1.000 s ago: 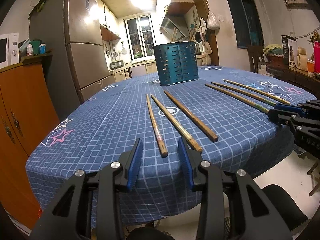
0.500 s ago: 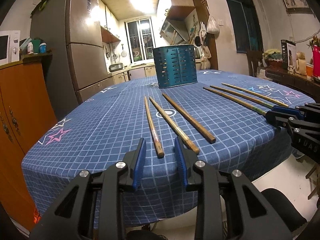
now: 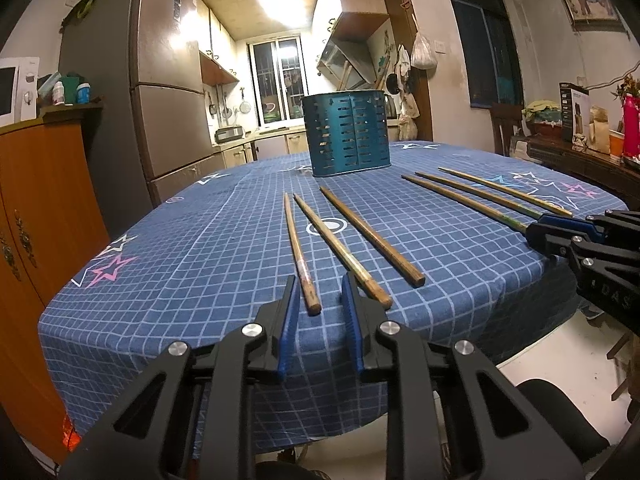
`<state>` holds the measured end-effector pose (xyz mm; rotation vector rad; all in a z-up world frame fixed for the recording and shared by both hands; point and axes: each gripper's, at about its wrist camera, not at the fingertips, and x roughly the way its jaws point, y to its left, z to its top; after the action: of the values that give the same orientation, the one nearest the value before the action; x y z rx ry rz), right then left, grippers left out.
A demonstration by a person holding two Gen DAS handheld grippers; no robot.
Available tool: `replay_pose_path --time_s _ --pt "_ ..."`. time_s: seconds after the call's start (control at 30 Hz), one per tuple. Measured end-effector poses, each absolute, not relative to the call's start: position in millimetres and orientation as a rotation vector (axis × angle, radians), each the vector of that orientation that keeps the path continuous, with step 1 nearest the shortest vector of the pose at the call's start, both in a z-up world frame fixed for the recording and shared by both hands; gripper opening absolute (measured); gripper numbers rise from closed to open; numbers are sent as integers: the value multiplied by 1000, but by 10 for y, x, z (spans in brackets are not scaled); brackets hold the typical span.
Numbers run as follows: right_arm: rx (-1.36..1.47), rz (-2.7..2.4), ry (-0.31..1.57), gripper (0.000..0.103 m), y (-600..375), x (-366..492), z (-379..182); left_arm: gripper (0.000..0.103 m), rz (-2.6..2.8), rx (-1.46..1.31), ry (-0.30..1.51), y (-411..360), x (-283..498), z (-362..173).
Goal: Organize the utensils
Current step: 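Lower the left tool onto a wooden chopstick and close it while the right tool grasps another, then lift the left tool's chopstick upright over the teal holder while the right tool carries its chopstick there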
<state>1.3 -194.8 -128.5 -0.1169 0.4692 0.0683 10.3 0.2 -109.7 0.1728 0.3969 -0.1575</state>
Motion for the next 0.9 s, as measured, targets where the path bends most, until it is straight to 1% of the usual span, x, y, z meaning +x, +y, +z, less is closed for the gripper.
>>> replay_pose_path --time_s 0.17,0.3,0.53,0.9 --pt "-113 69 471 18 -1950 18 -1286 19 -166 164 401 11 106 -1089" --pt "-109 73 474 15 -1942 15 -1290 13 -188 156 411 30 122 -1075" --pt "-107 81 485 8 -1918 14 -1279 7 -208 135 436 82 134 -1051" --pt "-32 94 525 7 -1998 -21 -1211 5 -181 112 484 215 144 -1007"
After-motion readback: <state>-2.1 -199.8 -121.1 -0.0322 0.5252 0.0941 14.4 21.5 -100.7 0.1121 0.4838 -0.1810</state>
